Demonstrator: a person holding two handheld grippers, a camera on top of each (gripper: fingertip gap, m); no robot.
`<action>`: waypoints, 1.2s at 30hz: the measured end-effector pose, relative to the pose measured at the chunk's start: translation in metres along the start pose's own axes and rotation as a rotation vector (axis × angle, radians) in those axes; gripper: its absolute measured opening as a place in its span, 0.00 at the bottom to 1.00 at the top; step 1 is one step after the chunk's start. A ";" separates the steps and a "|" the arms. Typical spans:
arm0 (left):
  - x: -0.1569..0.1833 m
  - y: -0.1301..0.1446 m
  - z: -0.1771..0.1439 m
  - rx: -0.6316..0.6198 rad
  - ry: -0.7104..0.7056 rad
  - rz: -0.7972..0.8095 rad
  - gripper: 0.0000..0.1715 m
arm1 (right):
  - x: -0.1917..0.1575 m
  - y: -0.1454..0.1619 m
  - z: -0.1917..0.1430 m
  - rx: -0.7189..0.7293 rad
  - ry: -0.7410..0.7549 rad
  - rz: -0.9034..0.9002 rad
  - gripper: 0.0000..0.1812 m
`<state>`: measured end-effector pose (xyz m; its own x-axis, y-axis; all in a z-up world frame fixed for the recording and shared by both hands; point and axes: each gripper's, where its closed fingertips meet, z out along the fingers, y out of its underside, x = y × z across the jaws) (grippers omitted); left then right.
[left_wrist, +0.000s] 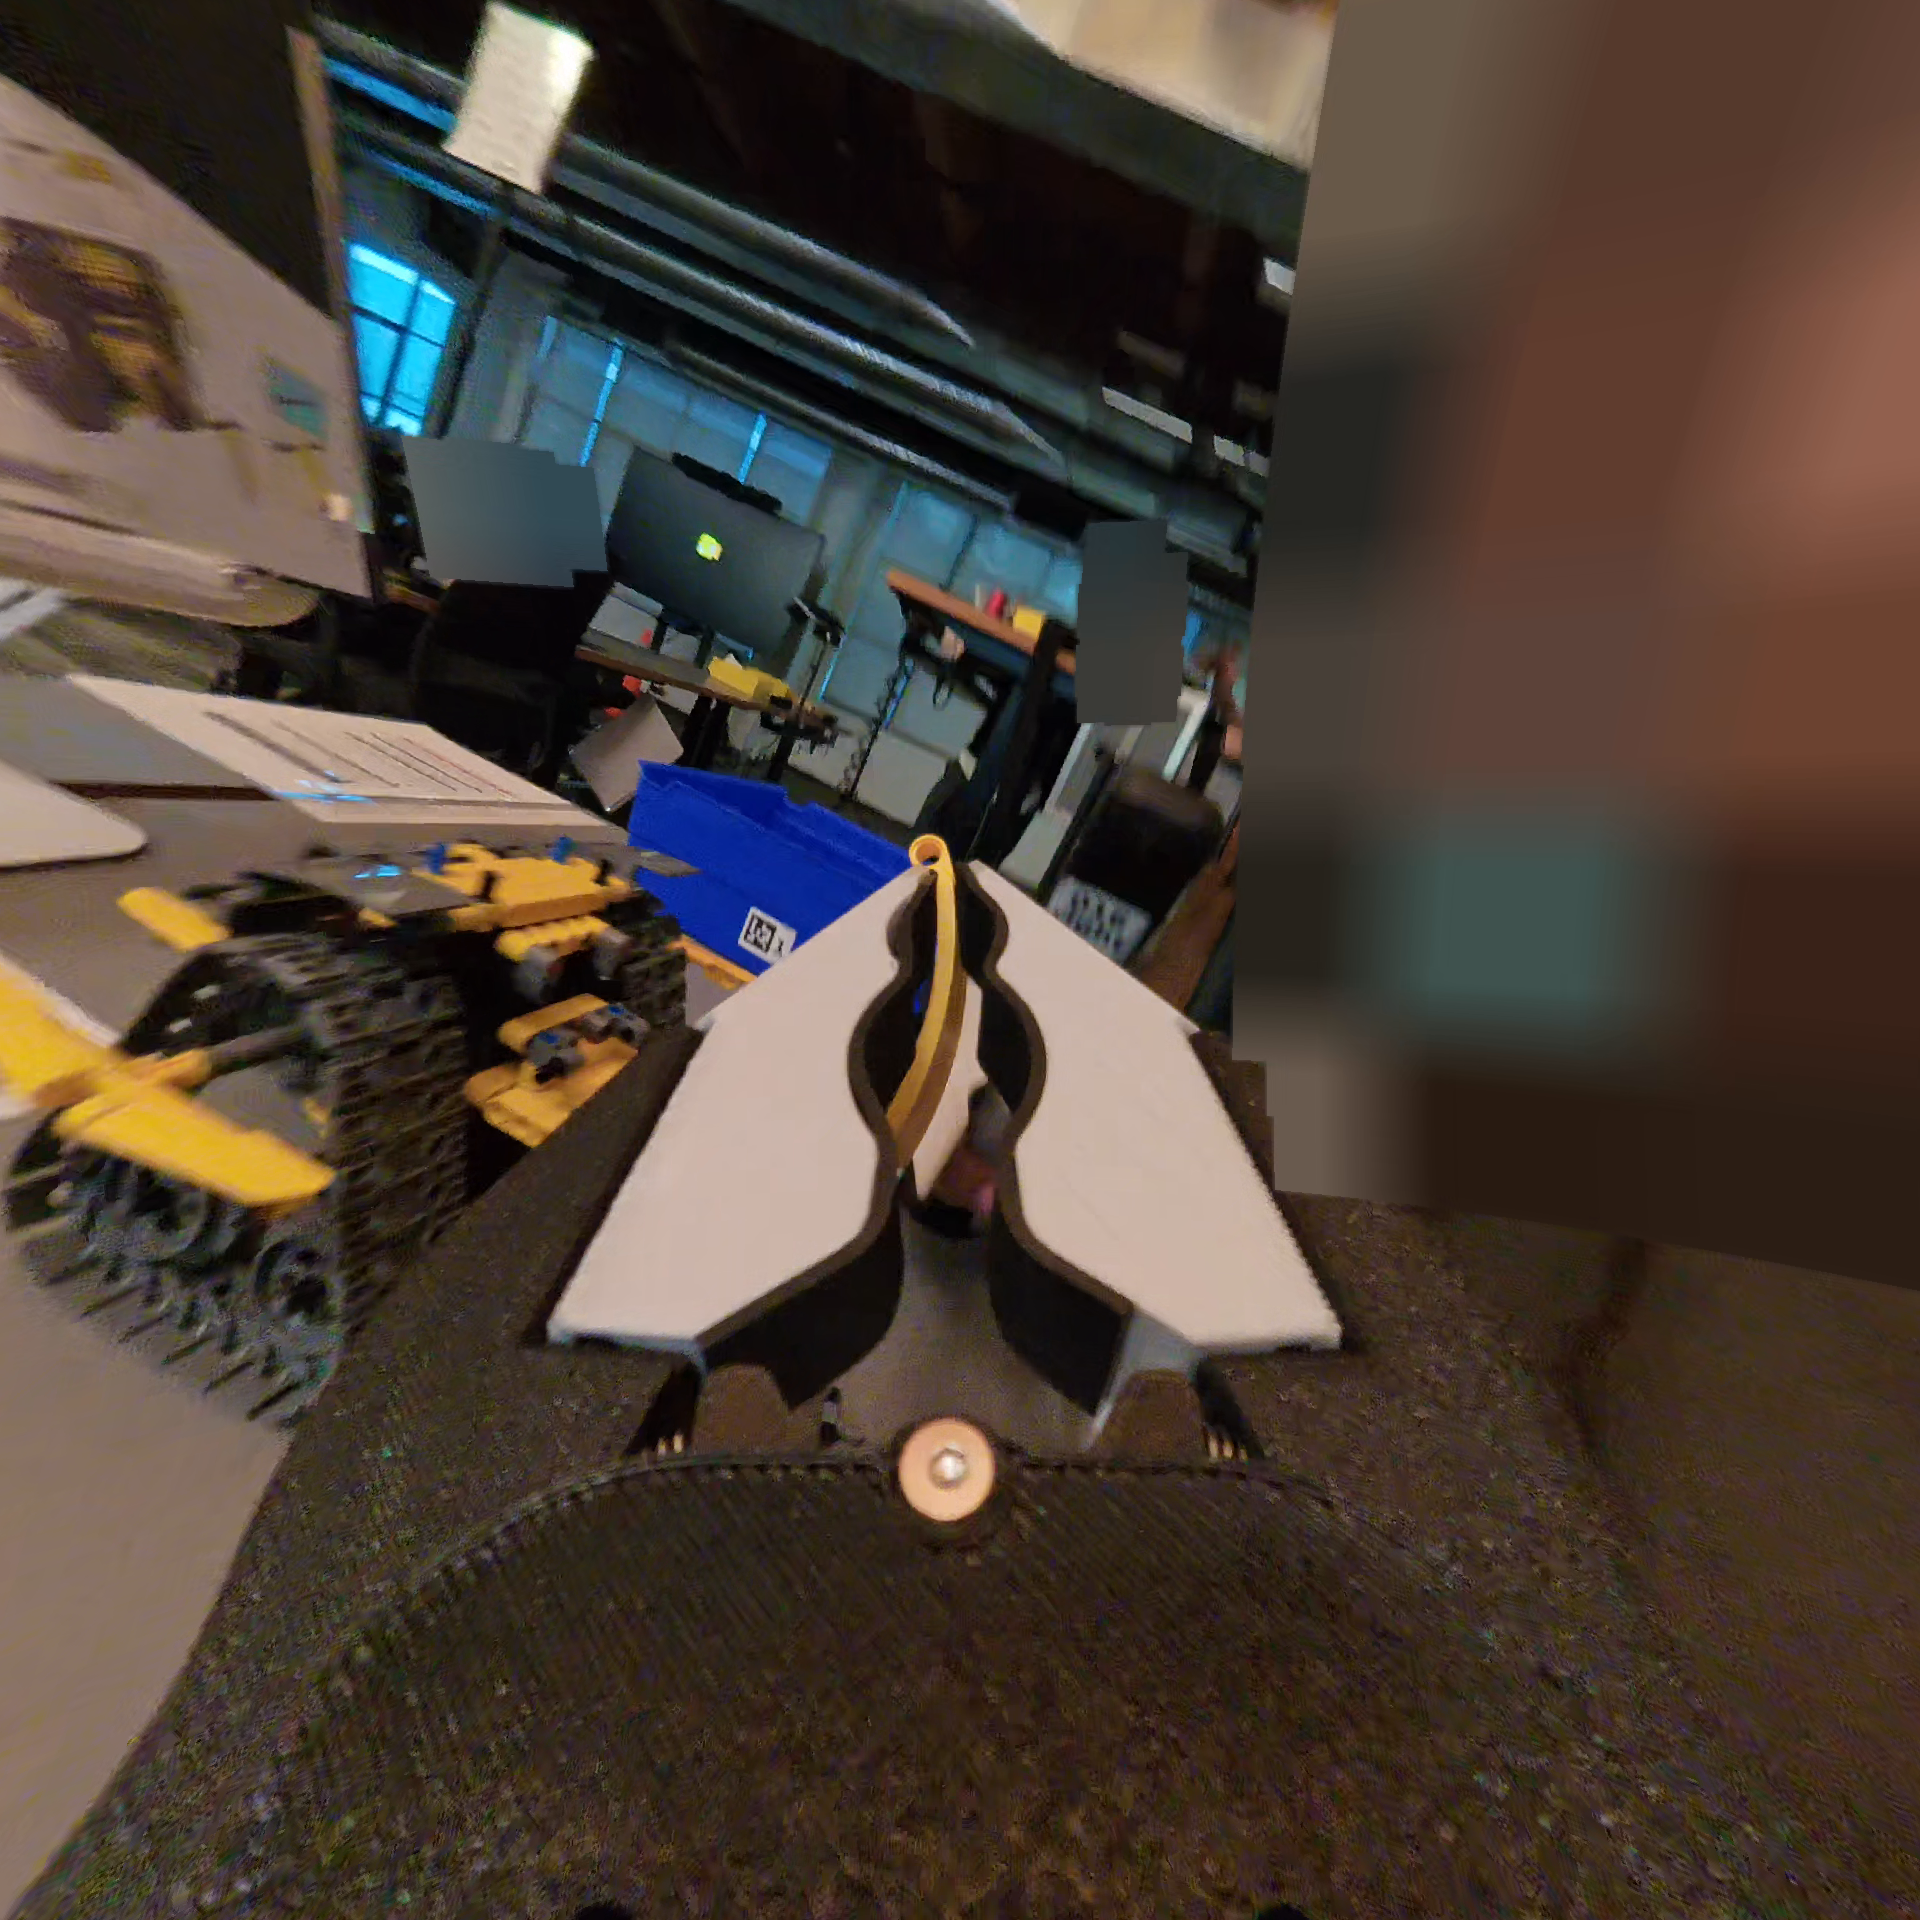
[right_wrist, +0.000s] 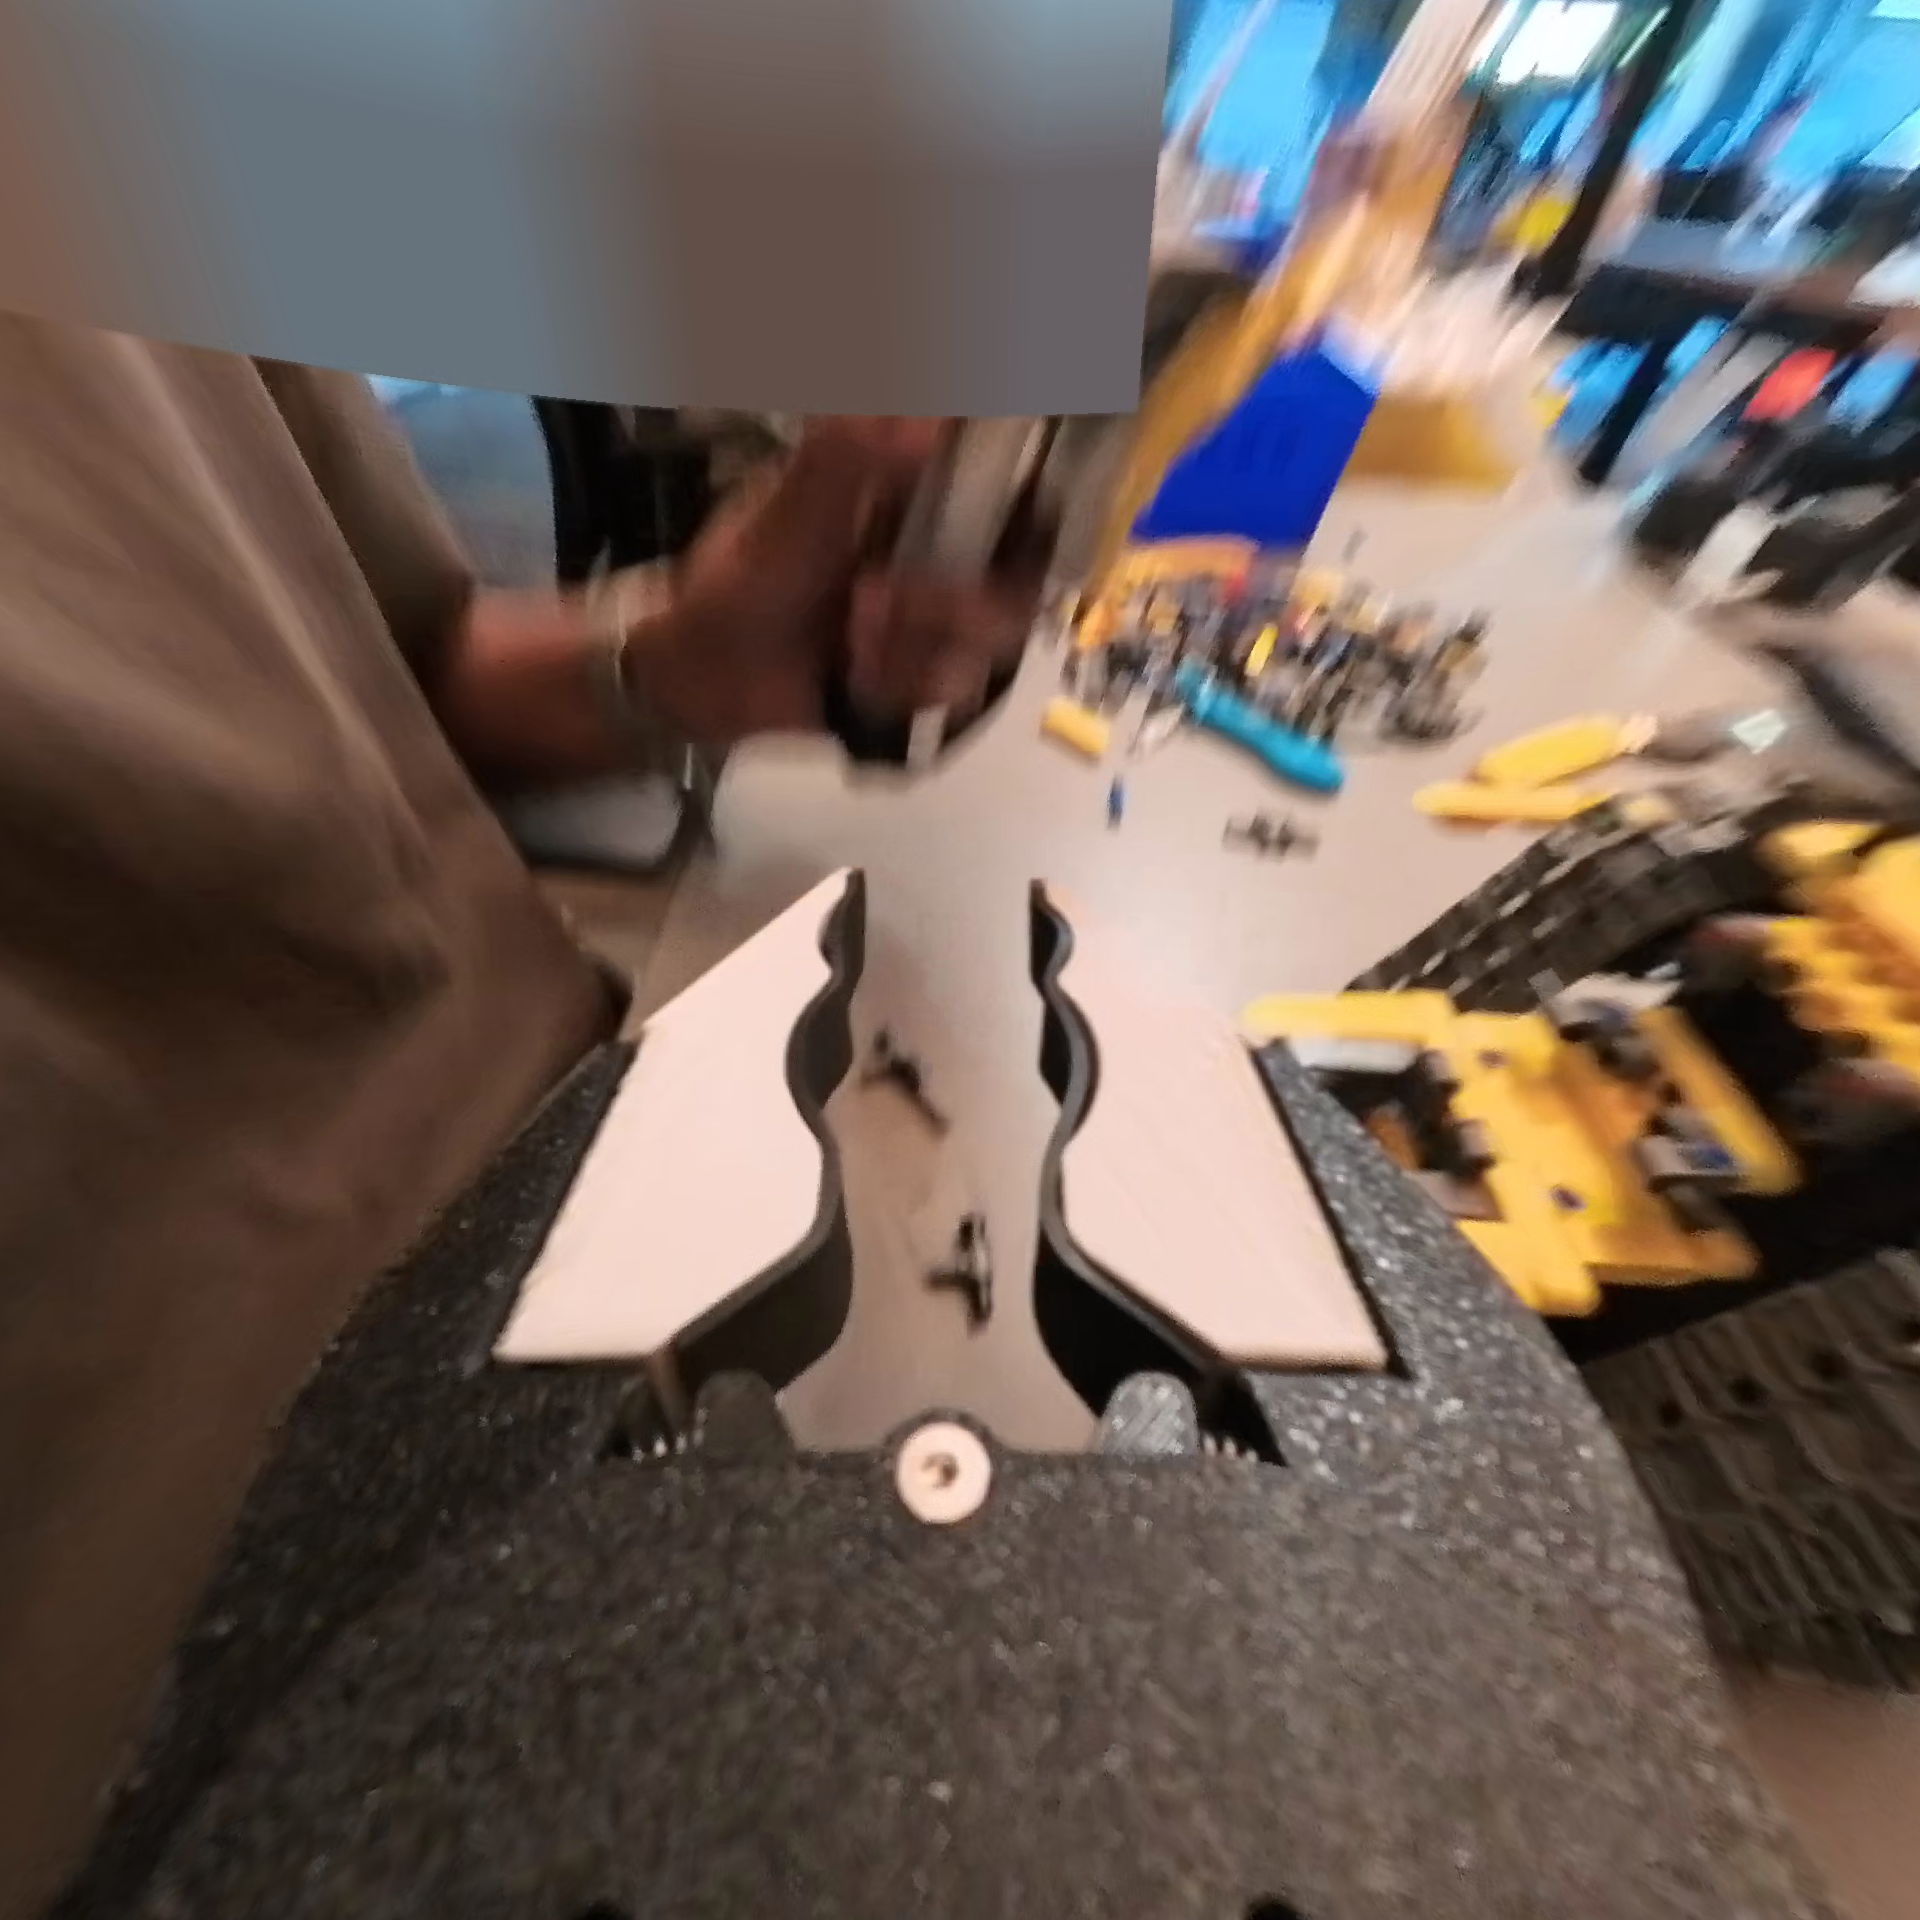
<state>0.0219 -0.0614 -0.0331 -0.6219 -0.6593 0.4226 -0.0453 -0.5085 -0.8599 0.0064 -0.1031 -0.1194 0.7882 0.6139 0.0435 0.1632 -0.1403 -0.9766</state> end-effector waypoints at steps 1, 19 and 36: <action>0.007 0.012 0.011 -0.034 0.014 0.064 0.01 | 0.003 -0.009 -0.004 0.050 0.013 0.013 0.18; 0.027 0.059 0.053 -0.088 0.144 0.244 0.00 | 0.013 -0.022 -0.020 0.143 0.022 0.051 0.02; 0.021 0.059 0.052 -0.090 0.146 0.191 0.00 | 0.013 -0.019 -0.022 0.112 0.016 0.039 0.01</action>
<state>0.0469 -0.1344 -0.0600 -0.7317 -0.6485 0.2100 0.0181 -0.3264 -0.9451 0.0265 -0.1099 -0.0960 0.8021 0.5972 0.0079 0.0661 -0.0756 -0.9949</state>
